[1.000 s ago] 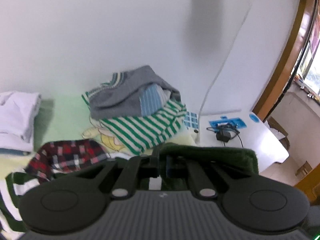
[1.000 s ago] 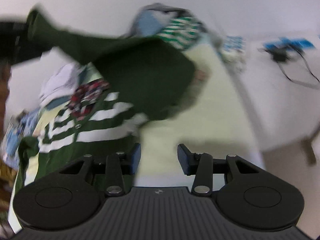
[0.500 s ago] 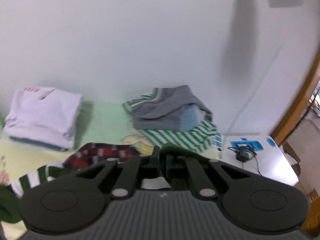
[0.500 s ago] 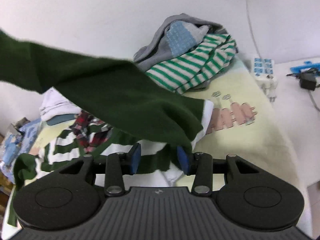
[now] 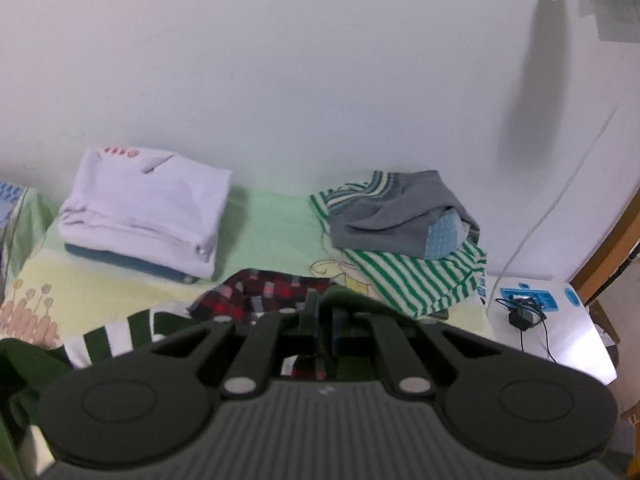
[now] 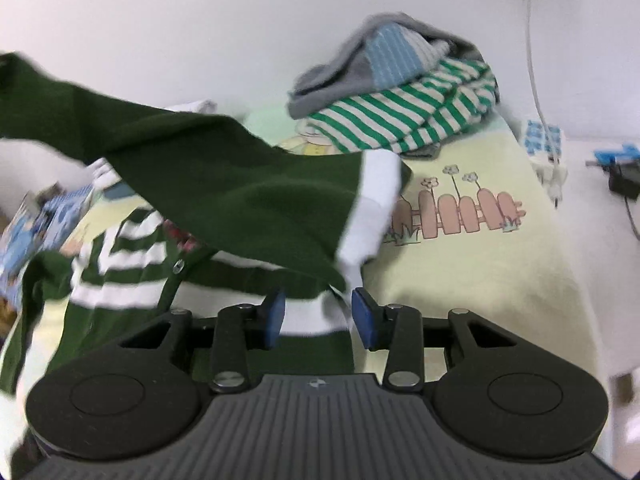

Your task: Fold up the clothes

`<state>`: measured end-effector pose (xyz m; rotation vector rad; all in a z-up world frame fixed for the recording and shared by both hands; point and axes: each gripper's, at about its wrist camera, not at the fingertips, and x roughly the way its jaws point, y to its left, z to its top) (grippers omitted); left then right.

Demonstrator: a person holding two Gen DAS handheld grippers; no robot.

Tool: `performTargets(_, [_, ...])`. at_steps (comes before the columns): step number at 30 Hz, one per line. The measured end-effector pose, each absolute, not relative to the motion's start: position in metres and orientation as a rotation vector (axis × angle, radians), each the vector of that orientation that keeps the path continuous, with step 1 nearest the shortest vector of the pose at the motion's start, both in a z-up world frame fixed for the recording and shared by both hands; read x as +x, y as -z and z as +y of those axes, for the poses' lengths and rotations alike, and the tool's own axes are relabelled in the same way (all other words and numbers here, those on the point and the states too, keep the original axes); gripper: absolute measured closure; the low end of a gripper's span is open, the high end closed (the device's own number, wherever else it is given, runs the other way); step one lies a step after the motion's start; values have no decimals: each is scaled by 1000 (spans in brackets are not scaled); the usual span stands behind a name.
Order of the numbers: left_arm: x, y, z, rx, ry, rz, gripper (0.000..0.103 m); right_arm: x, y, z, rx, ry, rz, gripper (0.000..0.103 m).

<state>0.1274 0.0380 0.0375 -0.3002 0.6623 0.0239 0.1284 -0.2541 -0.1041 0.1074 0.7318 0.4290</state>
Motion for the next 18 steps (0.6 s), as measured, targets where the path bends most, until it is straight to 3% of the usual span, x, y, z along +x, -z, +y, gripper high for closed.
performTargets(11, [128,-34,63,-293,-65,668,99,141,120,-207,-160,-383,726,64])
performTargets(18, [124,-24,90,-278,-101,688,99,133,113,-238,-15,-416,799,67])
